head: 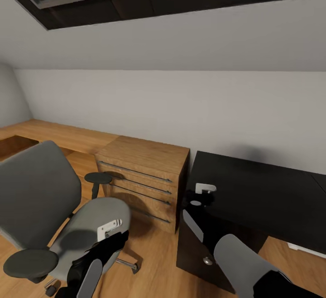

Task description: In the bedroom, organize the workspace by keeping the computer under the desk, ensuring the monitor is on the desk, placing the keyboard on the desk next to the monitor, placing the mouse on the desk next to the keyboard, moving the folder from the swivel chair onto the desk next to the mouse, stacking the notebook on top of the folder with the pen on top of the notebook, and positioning the swivel chair next to the desk.

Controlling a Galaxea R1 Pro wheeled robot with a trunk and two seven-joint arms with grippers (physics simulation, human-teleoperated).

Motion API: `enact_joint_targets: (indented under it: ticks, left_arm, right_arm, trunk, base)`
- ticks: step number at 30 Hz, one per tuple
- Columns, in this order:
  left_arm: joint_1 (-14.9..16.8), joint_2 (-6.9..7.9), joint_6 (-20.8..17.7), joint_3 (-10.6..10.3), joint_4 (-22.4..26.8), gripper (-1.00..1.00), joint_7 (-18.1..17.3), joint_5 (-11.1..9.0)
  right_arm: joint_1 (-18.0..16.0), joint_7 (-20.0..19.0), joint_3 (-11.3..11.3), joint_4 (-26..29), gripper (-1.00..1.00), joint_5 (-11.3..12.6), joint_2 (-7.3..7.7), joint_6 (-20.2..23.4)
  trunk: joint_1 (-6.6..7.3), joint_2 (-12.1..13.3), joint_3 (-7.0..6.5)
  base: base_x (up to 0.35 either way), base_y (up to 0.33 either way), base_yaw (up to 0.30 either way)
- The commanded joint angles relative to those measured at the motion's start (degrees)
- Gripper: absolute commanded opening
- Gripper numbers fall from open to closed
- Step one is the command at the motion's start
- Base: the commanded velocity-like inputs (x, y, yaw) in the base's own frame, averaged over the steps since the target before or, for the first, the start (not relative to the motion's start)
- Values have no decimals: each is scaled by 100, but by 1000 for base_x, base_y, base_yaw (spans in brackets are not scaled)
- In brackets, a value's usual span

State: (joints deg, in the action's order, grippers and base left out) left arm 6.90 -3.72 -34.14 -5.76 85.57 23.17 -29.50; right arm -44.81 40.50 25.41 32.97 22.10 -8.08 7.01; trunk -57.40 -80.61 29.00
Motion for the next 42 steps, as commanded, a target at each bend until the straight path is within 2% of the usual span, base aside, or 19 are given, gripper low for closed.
enact_joint_targets:
  ticks: [1, 8, 24, 42]
  left_arm:
    - [4, -3, -12, -5, 30, 100, 55, -61]
    - [4, -13, -13, -4, 52, 100, 56, -58]
    - [4, -15, -14, -6, 56, 100, 56, -56]
    - [4, -15, -14, -7, 56, 100, 56, -64]
  right_arm:
    - [-5, 70, 46, 10, 100, 21, 20, 40]
    - [-2, 96, 75, 21, 100, 22, 61, 9]
    - [-1, 85, 65, 14, 100, 34, 87, 9]
    - [-1, 68, 18, -53, 100, 70, 214, -15]
  trunk:
    - [0, -4, 6]
    - [0, -4, 6]
    - [-351, -645, 294]
    - [-747, -1367, 617]
  base:
    - [0, 0, 0]
    - [0, 0, 0]
    - [0, 0, 0]
    - [0, 0, 0]
